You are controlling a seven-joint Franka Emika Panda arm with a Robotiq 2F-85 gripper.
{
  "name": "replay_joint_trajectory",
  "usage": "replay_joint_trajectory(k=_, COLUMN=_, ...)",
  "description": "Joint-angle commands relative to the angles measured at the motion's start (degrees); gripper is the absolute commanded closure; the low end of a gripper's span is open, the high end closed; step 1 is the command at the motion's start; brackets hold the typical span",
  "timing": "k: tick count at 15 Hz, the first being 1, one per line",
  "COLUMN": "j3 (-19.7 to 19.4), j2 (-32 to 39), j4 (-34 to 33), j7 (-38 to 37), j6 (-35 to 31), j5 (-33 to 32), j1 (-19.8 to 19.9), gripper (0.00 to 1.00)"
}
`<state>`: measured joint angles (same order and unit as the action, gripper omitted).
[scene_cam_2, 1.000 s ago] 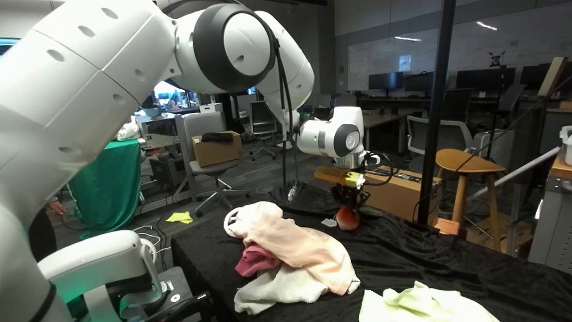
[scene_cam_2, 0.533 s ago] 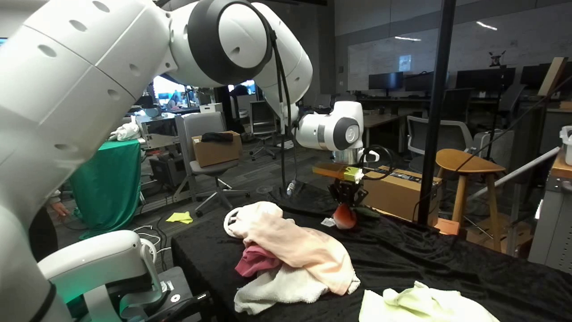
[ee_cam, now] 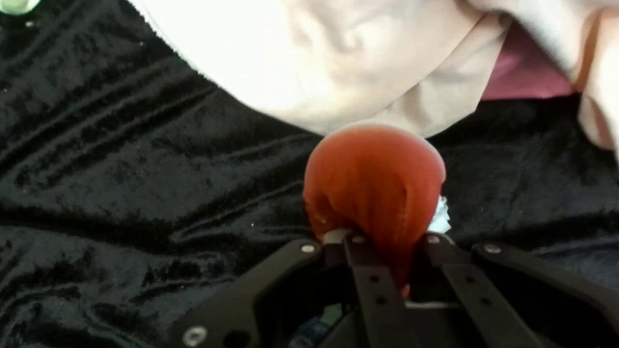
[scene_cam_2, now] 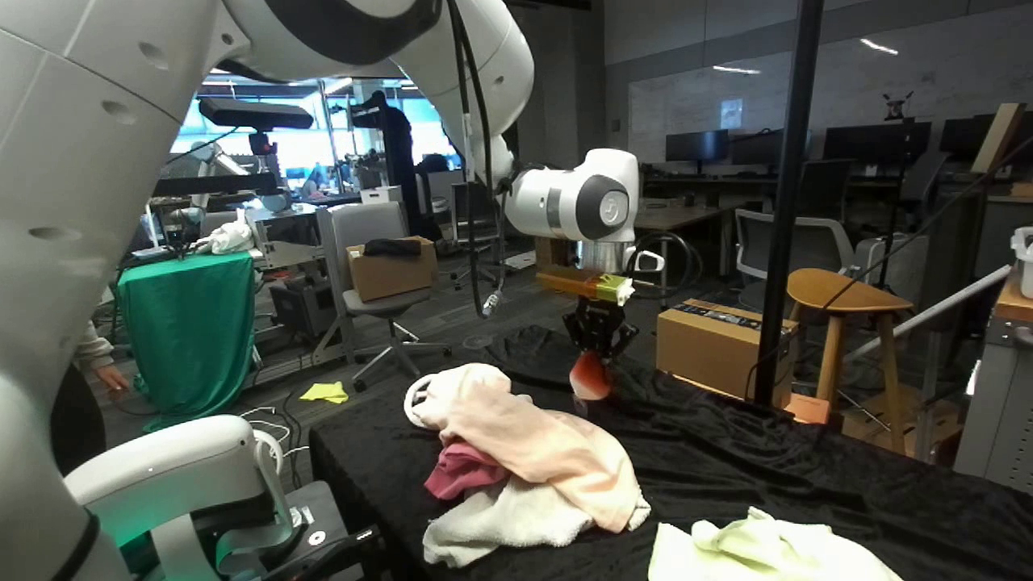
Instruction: Pile the t-shirts, ropes, radish and towel together
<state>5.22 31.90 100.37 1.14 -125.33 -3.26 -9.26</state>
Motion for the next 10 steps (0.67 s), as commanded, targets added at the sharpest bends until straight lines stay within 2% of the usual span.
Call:
replay_joint_trajectory(k=1, j3=2.8, j2=-6.4, j4=9.3, j7=4.5, j6=0.2, j5=4.8, j1=2.9, gripper=0.92)
replay_joint_trajectory(k=5, j3=4.7, j2=-7.2, j4=14.7, j7=9.2, j6=-0.7, j5=9.1, j1=4.3, gripper=0.92)
replay_joint_trajectory(k=10, j3=6.5, j2=-4.3, j4=16.0, j7=12.5, j6=-2.8, j5=13.0, j1=4.2, gripper=0.92)
